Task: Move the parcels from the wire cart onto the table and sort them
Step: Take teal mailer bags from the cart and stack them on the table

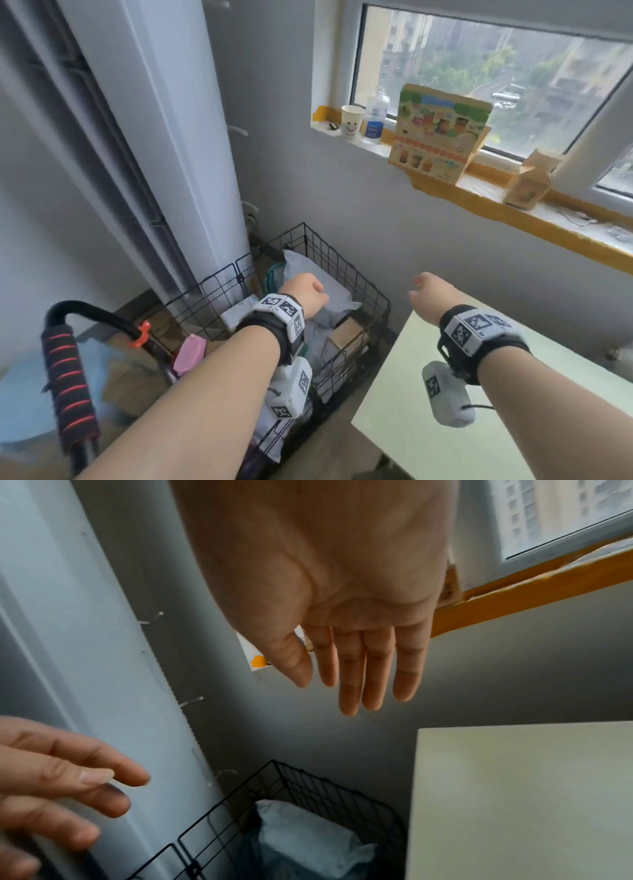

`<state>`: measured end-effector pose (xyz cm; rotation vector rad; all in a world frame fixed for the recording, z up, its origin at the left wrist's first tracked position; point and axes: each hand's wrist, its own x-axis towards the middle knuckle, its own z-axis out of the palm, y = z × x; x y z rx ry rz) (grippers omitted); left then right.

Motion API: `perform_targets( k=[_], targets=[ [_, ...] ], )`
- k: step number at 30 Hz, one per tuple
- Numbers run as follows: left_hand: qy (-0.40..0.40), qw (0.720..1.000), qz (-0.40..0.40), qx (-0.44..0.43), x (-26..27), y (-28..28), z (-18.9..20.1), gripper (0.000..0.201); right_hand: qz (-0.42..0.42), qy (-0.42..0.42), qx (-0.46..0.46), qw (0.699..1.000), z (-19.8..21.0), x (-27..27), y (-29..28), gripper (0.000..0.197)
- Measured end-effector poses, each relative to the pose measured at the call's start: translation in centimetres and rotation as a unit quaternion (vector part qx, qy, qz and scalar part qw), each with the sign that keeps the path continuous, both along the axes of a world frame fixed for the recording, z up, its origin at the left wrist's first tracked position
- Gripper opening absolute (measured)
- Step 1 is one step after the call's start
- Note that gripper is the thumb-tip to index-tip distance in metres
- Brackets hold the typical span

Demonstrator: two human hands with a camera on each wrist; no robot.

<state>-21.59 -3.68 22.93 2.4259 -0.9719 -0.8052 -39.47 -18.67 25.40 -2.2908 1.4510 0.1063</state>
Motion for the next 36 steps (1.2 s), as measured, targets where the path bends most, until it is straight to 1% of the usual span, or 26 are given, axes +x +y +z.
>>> perform_targets(
  k=[1,4,6,8,11,14,18,21,25,28,32,36],
  targets=[
    [-0.002,1.000,0.009,-0.002,1.2,1.0,-0.1,0.004,0.006,-0.001,0.004,1.000,-0.2,1.3,0.6,0.038],
    [-0.003,0.999,0.046,-0.006,4.4,3.8,-0.7,0.004,0.017,-0.013,0.014,1.000,-1.1,4.8,2.6,0.039],
    [0.004,0.997,0.076,-0.007,6.2,5.5,-1.5,0.019,0.025,-0.022,0.023,0.999,-1.7,6.8,3.9,0.039],
    [0.001,0.995,0.099,-0.006,7.7,7.1,-2.4,0.022,0.032,-0.033,0.034,0.998,-2.5,8.5,5.0,0.040],
    [-0.006,0.991,0.133,-0.010,9.6,9.0,-3.5,0.020,0.048,-0.030,0.053,0.997,-3.7,10.8,6.5,0.040],
    [0.000,0.985,0.172,-0.020,11.2,10.6,-4.3,0.013,0.066,-0.019,0.067,0.995,-4.7,12.7,7.5,0.039],
    [-0.005,0.979,0.200,-0.034,12.8,12.0,-5.1,0.015,0.090,-0.009,0.081,0.993,-5.7,15.2,8.4,0.037],
    [0.003,0.975,0.222,-0.025,13.9,12.9,-6.5,0.009,0.110,0.008,0.093,0.990,-6.7,17.3,8.7,0.036],
    [0.024,0.969,0.247,-0.009,15.9,13.3,-8.0,0.012,0.140,0.026,0.110,0.984,-8.0,20.4,8.3,0.035],
    [0.033,0.964,0.263,-0.003,17.6,12.9,-9.0,0.009,0.164,0.043,0.121,0.978,-8.9,22.9,7.5,0.031],
    [0.055,0.958,0.282,-0.009,19.5,11.2,-10.8,0.013,0.185,0.057,0.137,0.971,-10.7,25.8,5.6,0.028],
    [0.079,0.950,0.302,-0.018,21.2,9.4,-12.9,0.016,0.187,0.065,0.160,0.967,-13.6,28.3,3.5,0.027]
  ],
)
